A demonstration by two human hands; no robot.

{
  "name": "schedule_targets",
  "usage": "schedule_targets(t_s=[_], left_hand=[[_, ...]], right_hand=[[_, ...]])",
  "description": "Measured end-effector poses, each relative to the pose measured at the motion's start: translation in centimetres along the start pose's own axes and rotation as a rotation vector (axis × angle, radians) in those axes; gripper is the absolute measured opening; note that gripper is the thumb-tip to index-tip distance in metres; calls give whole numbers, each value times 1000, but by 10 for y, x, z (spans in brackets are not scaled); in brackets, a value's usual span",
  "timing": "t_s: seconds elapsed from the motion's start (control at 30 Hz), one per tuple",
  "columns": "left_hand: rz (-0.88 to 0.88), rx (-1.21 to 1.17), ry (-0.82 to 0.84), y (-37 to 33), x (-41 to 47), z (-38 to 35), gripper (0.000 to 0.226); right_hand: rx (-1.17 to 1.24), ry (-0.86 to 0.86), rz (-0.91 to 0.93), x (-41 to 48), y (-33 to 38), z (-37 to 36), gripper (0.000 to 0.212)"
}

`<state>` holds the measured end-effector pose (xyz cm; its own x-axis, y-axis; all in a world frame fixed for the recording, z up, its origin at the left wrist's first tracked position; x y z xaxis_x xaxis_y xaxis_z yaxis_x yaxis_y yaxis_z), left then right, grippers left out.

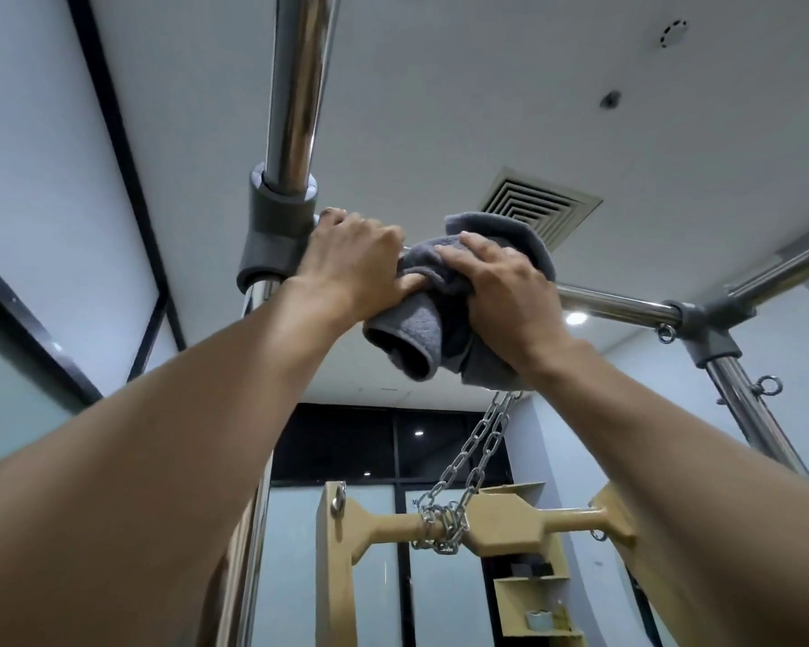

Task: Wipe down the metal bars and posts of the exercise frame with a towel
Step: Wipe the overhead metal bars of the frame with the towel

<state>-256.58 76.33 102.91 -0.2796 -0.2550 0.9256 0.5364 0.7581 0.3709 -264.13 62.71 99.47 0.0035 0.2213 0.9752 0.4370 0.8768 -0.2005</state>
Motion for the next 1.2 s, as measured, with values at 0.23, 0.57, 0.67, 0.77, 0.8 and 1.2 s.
schedule_targets(t_s=[0.23, 0.57, 0.67, 0.77, 0.8, 1.2], left_hand=[[55, -176, -24, 1, 2, -2, 31], [80, -106, -26, -3, 3, -2, 28], [85, -92, -13, -5, 2, -1, 31], [55, -19, -31, -10, -2, 0, 33], [21, 30, -36, -14, -4, -2, 33], [-76, 107, -77, -34, -1, -17, 48]], right_hand=[[11, 19, -40, 2, 6, 5, 52], [44, 29, -96, 14, 4, 9, 45], [2, 7, -14, -7, 13, 5, 44], [-15, 54, -117, -14, -28, 12, 44], [-19, 73, -165, -8, -38, 14, 43], [-81, 121, -70, -7, -52, 27, 36]])
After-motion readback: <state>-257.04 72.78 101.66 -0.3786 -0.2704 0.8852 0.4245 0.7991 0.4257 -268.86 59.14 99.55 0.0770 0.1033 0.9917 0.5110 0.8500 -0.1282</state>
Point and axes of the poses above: each hand's wrist, its own x-axis towards the middle knuckle, its own z-axis out of the back of the hand, y = z × x, the point moved 4 cm from there along x, towards the middle knuckle, and after that the axes turned 4 degrees about y, right-handed, at the moved point
